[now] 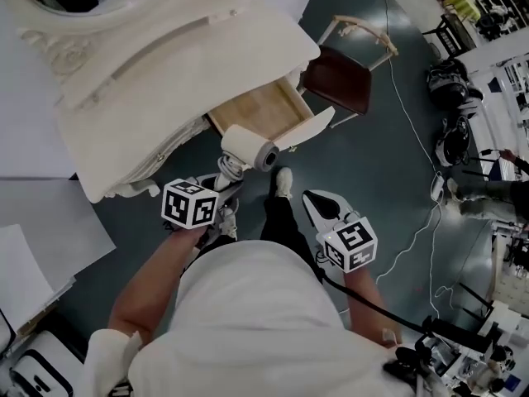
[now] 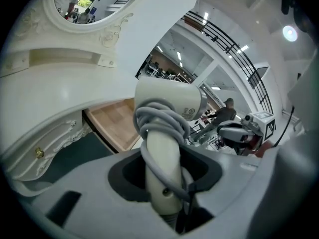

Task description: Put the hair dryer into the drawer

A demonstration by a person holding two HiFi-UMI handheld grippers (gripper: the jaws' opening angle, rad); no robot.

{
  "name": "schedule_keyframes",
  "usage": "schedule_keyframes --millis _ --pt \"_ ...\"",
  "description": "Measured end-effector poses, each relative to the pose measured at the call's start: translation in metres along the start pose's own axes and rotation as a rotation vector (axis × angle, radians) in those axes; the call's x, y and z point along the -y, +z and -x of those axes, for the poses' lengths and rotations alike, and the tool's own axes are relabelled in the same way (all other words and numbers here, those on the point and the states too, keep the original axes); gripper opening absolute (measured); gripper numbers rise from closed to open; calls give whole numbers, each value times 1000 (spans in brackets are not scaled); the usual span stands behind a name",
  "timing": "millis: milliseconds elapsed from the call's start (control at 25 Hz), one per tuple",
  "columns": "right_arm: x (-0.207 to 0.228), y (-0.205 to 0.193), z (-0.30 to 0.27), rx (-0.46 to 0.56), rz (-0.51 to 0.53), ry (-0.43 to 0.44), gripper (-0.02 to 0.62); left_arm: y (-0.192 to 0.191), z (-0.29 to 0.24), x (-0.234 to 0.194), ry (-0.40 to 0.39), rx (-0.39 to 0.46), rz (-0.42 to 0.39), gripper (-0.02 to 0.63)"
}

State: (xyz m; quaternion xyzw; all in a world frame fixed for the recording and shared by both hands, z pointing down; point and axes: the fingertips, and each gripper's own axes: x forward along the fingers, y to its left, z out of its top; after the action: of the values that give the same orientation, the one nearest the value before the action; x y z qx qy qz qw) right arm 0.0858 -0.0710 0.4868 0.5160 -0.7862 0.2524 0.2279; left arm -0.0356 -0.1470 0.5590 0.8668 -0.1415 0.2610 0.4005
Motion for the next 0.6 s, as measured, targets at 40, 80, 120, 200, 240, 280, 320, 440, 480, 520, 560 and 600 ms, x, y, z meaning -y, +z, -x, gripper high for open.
schedule_keyframes --millis 40,80,120,200,240,280,320,440,480,520,560,600 --pt "11 3 -4 0 4 11 2 4 -11 -6 14 -9 5 164" --pt "23 6 -9 2 10 24 2 9 -23 -11 28 -17 10 164" --pt "37 11 -15 5 16 38 2 14 -35 -17 43 -22 14 164" --pt "66 20 -25 6 27 72 2 25 -57 -27 74 -31 24 164" --pt "81 25 -29 1 34 91 2 30 -68 -31 90 -35 33 164" --pt "97 31 -33 -5 44 108 2 35 -79 -35 106 -38 46 164" --pt "113 38 -36 -11 59 125 2 41 -90 -39 122 -40 60 164" --pt "164 58 -44 -27 98 158 2 58 -123 -52 174 -46 99 164" --pt "180 63 -46 -32 101 166 2 62 -133 -58 194 -54 110 164" --pt "194 65 -48 -37 101 174 2 65 -142 -64 215 -63 120 164" --pt "207 66 -51 -44 101 183 2 68 -152 -70 233 -73 131 164" --pt "218 66 -53 -52 103 193 2 69 -162 -76 249 -83 140 164"
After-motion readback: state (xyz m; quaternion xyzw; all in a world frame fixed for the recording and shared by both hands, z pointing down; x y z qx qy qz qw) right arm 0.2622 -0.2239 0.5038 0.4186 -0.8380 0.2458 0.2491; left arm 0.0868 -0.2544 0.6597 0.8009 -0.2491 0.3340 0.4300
